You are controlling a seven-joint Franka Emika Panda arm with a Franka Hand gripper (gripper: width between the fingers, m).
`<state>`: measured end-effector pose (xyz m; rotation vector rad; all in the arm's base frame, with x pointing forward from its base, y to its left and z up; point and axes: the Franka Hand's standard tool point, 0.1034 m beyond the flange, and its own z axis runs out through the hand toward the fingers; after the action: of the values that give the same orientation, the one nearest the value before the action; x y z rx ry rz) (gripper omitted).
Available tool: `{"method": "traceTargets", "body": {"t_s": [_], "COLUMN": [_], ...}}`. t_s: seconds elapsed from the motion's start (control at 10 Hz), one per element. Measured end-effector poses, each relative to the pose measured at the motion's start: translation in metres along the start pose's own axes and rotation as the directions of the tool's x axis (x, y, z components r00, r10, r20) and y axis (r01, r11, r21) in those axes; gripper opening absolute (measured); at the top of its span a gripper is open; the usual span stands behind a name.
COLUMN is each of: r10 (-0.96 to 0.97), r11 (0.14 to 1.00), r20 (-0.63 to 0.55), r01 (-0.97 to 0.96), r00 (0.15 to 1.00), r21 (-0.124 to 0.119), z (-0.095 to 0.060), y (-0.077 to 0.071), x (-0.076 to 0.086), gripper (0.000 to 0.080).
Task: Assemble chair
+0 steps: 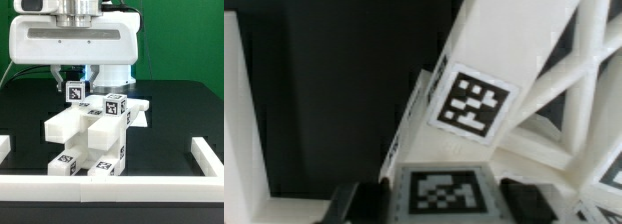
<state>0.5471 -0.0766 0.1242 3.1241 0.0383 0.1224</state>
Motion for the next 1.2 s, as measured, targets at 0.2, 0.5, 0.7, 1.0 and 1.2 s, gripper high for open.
{"method": "traceTargets", "body": {"t_s": [0.2,0.5,0.7,1.0,1.2], "r10": [0.0,0.0,-0.001,-0.001,-0.001], "r11": [1.0,1.0,1.0,1.0,1.0], "r20": [0.006,0.006,0.003,0.003,0.003], "r01": [0.0,0.0,0.001,0.001,0.001], "r00": [1.0,1.0,1.0,1.0,1.0], "r21": [-0.003,-0.01,-0.011,-0.012,-0.012], "z": [0.0035,0.0083,0.0082,0.0083,0.0083], "y": [0.0008,0.0021,0.0017,0.0017,0.0017], "x": [-0.0015,-0.0029,-0.002,-0.0021,-0.0021], "gripper": [0.0285,0.0285,0.0285,0.0292,0.0491]}}
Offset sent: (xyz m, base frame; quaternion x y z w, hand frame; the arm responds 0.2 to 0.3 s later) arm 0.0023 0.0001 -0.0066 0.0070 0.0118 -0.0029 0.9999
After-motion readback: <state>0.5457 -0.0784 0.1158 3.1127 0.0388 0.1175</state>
